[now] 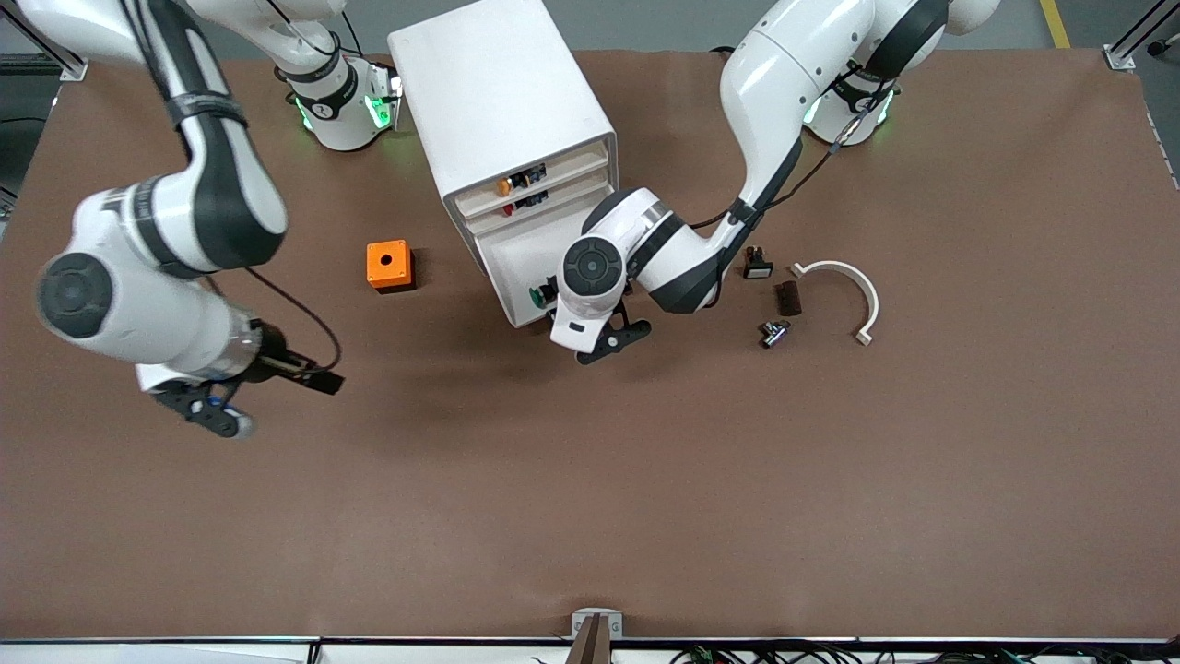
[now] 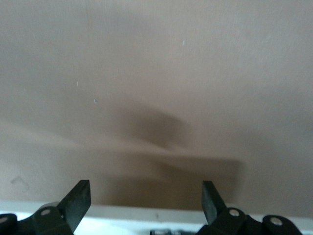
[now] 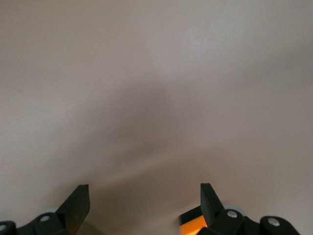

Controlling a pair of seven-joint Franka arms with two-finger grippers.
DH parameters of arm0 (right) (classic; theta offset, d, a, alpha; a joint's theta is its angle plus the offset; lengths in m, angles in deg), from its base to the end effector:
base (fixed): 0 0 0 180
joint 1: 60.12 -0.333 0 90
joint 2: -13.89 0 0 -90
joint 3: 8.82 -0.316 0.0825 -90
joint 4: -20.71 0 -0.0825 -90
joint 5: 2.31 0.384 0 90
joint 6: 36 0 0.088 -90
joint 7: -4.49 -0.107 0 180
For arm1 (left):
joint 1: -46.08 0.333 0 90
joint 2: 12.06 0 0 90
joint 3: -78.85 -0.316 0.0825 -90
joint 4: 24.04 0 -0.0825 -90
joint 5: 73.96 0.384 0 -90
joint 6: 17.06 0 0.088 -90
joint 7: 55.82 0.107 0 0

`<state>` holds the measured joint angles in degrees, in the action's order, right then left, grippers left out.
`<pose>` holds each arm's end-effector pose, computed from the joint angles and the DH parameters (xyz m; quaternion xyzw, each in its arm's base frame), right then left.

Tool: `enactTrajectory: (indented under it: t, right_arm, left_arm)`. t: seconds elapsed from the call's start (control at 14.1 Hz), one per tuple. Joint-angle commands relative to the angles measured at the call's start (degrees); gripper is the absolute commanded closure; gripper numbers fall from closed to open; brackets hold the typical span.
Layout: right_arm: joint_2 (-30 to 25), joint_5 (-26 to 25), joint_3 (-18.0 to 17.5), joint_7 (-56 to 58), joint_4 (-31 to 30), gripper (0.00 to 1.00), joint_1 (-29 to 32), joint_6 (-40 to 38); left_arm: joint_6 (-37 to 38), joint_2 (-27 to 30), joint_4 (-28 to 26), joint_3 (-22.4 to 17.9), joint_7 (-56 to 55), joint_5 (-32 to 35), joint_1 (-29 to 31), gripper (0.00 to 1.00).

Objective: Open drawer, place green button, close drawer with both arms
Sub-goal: 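Open the right gripper to drop the button into the drawer, then push the drawer shut with the left gripper while the right gripper withdraws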

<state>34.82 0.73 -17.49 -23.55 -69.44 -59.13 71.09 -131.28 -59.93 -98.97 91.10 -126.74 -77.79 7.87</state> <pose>0.6530 0.0805 0.4274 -0.9801 0.1888 0.0473 0.0396 0.4880 -0.5426 0.2365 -0.9670 -0.2198 0.1287 0.0038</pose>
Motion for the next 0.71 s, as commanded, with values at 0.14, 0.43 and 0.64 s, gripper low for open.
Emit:
enactTrajectory:
  t: [0.14, 0.43, 0.64]
  right_arm:
    - [-4.2, -1.0, -1.3, 17.5, -0.6, 0.00, 8.3, -2.3]
    - [-8.3, -2.7, -1.3, 27.4, -0.6, 0.00, 12.3, -4.3]
    - [-9.4, -3.5, -1.3, 28.5, -0.3, 0.00, 11.4, -3.8]
  left_arm:
    - [-0.4, 2.2, -3.0, 1.7, -1.5, -3.9, 0.2, 0.00]
    - [-0.5, 1.6, -3.0, 1.8, -1.5, -10.2, -0.4, 0.00]
    - [-0.5, 1.6, -3.9, 1.8, -1.5, -14.3, -0.8, 0.00]
